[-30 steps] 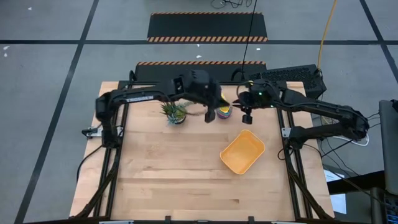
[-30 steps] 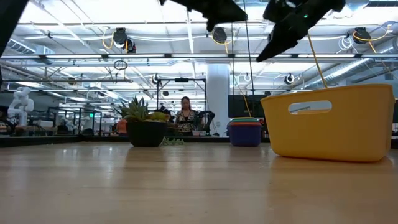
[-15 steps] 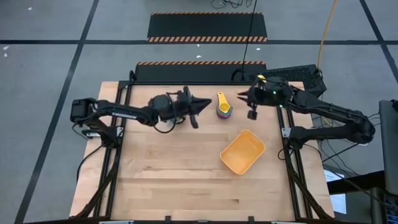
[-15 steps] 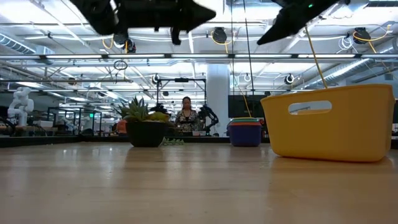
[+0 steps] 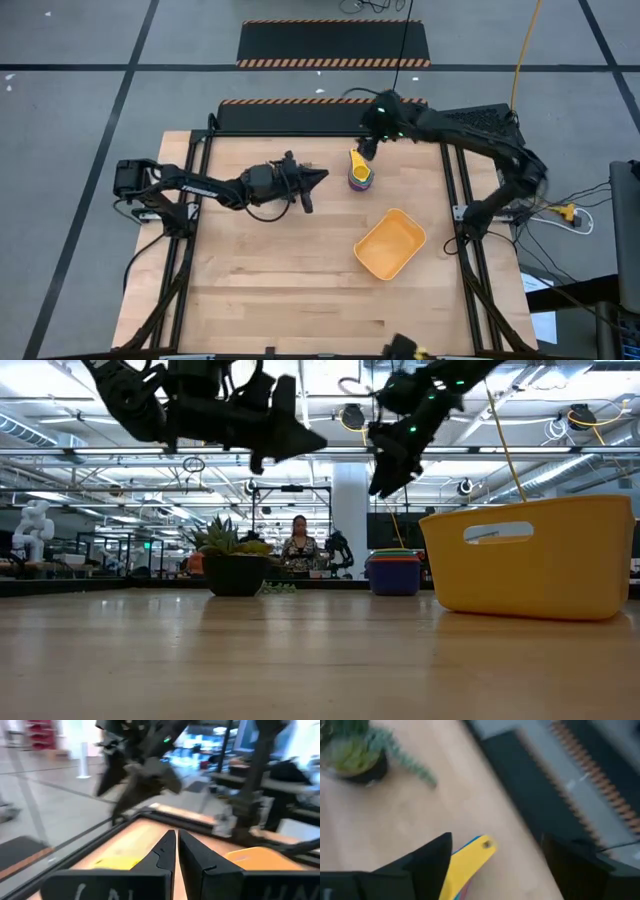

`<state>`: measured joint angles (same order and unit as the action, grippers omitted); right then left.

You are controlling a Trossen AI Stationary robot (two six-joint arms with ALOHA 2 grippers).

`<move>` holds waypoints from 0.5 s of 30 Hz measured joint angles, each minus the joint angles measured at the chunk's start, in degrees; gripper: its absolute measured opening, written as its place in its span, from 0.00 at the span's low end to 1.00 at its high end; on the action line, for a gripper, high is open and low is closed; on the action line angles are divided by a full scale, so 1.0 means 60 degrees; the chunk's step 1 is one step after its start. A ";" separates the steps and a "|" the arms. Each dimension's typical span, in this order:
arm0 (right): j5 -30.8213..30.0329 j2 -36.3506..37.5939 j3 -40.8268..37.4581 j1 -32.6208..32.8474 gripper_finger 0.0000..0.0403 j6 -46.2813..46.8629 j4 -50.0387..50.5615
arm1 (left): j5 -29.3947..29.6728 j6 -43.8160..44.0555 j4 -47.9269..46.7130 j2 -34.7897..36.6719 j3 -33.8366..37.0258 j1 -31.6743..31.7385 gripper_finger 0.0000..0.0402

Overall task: Nest measuring cups in basket
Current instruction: Put the stacked measuring cups into the bin

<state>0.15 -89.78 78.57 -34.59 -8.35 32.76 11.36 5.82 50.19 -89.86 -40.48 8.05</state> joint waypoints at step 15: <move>0.0876 -0.3425 0.3904 -0.0445 0.80 0.2364 0.4608 | 0.3203 -0.0375 0.0065 0.1366 0.2395 -0.0929 0.05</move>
<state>5.41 -110.33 102.00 -37.26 5.84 60.40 30.58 3.57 50.58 -81.67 -26.11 2.48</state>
